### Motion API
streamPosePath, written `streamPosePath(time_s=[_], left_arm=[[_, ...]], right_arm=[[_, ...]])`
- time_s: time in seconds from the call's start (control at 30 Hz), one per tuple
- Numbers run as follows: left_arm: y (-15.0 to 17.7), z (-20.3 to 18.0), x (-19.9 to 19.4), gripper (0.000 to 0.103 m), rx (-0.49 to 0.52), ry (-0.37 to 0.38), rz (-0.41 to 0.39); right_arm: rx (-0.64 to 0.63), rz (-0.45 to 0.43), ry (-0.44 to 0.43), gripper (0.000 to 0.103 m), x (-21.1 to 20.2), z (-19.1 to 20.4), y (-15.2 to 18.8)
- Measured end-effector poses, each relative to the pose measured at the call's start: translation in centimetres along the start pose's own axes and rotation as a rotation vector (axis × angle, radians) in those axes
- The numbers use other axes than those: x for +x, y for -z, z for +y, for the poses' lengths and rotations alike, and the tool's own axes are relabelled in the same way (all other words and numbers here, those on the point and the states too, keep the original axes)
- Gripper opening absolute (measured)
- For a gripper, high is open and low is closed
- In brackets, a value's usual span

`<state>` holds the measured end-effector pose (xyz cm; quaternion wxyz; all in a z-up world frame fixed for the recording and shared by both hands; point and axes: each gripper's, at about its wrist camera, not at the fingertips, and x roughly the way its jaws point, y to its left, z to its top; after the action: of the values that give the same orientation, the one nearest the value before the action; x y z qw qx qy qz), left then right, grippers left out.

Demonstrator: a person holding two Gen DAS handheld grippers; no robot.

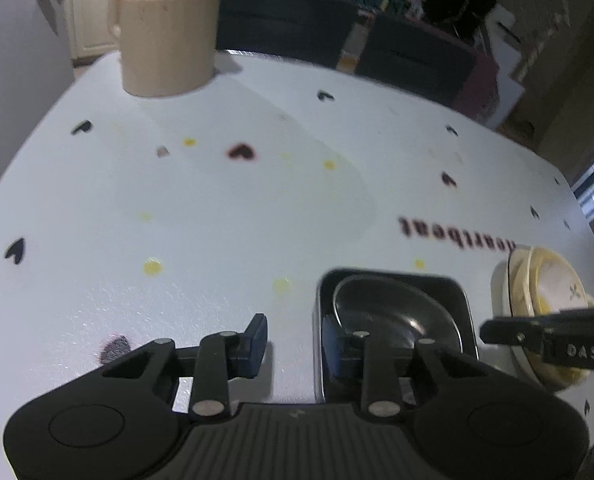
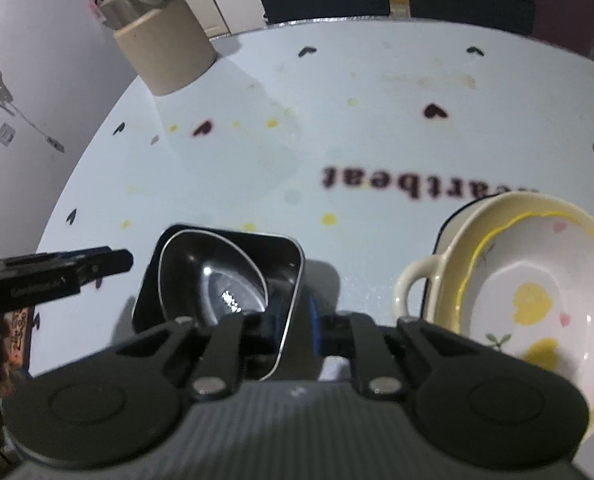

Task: Organize plates and bowls
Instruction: 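Lower the steel bowl into the stacked steel trays with both tools, then carry the stacked trays with both tools over the cream bowl stack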

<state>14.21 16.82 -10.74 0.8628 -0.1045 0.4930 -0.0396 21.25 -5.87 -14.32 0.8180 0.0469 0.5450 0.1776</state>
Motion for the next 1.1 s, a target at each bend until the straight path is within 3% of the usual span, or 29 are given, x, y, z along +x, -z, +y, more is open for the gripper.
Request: streamPosePath(time_s=[0.2,0.37,0.77,1.1], left_arm=[[0.2,-0.8,1.4,0.03,0.065,0.005,0.062],[0.3,-0.9,2.1,0.026,0.077,0.007,0.086],[0.6,-1.7,3.1,0.013,0.106,0.012,0.139],[0.6,-0.5,4.0,0.008,-0.028,0.074,0.162]], right_arm=[[-0.012,0.056,0.022,0.014,2.0,0.5,-0.1],[0.0,0.037,0.019,0.005,2.5,0.5,-0.1],[0.12,0.024,-0.03,0.005,3.4,-1.1,0.1],[0.19,0.034,-0.037,0.005,3.5,-1.4,0.4]])
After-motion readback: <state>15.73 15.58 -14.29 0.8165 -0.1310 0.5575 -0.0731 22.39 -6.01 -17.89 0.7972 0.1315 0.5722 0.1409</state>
